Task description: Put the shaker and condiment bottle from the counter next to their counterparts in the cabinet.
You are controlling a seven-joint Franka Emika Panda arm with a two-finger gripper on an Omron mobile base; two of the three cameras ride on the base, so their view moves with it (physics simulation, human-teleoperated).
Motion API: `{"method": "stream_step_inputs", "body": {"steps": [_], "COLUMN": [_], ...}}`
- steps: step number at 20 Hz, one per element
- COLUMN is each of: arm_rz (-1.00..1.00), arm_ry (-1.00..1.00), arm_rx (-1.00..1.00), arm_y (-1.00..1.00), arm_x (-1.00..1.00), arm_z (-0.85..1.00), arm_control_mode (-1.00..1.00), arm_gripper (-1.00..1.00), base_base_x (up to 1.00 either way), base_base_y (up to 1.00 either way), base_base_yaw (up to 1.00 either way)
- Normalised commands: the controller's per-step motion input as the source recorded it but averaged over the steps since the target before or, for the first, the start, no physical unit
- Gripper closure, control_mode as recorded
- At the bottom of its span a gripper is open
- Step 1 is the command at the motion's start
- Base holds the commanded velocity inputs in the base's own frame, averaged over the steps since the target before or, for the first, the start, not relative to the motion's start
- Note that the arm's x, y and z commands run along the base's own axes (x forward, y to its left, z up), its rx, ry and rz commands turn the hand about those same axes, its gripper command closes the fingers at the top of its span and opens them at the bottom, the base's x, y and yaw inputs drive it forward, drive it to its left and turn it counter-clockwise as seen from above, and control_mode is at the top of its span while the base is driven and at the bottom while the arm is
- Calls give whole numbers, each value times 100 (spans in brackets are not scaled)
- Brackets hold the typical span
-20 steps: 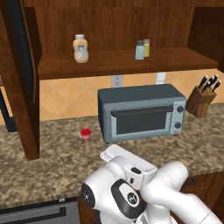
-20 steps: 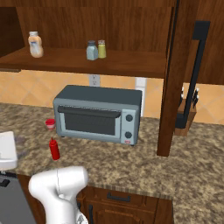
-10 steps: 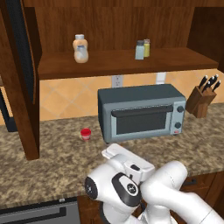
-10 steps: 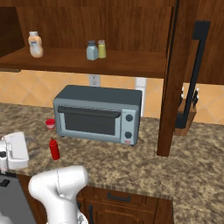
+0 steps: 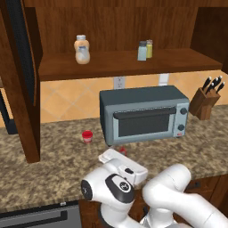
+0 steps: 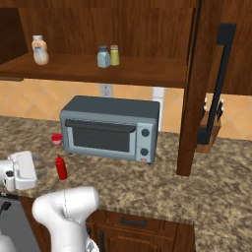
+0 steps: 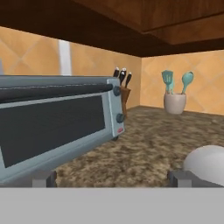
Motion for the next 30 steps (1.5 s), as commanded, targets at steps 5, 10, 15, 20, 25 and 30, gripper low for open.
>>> {"method": "stream_step_inputs", "body": {"steps": [5, 10, 15, 20, 25, 30], "arm_rz": [0, 0, 0, 0, -1, -1], "arm_ry": [0, 0, 0, 0, 2, 3], "arm_rx": [0, 0, 0, 0, 0, 0], "arm_y": [2, 12, 4, 6, 16, 15], "arm_x": [30, 15, 23, 31, 26, 36], "arm_z": [-30, -44, -24, -22, -26, -16], "arm_control_mode": [-100, -100, -100, -100, -100, -100], "arm_gripper": [-100, -100, -100, -100, -100, -100], "base_base_x": [0, 0, 0, 0, 0, 0], "base_base_y": [0, 0, 0, 0, 0, 0], "base_base_yaw": [0, 0, 0, 0, 0, 0]}}
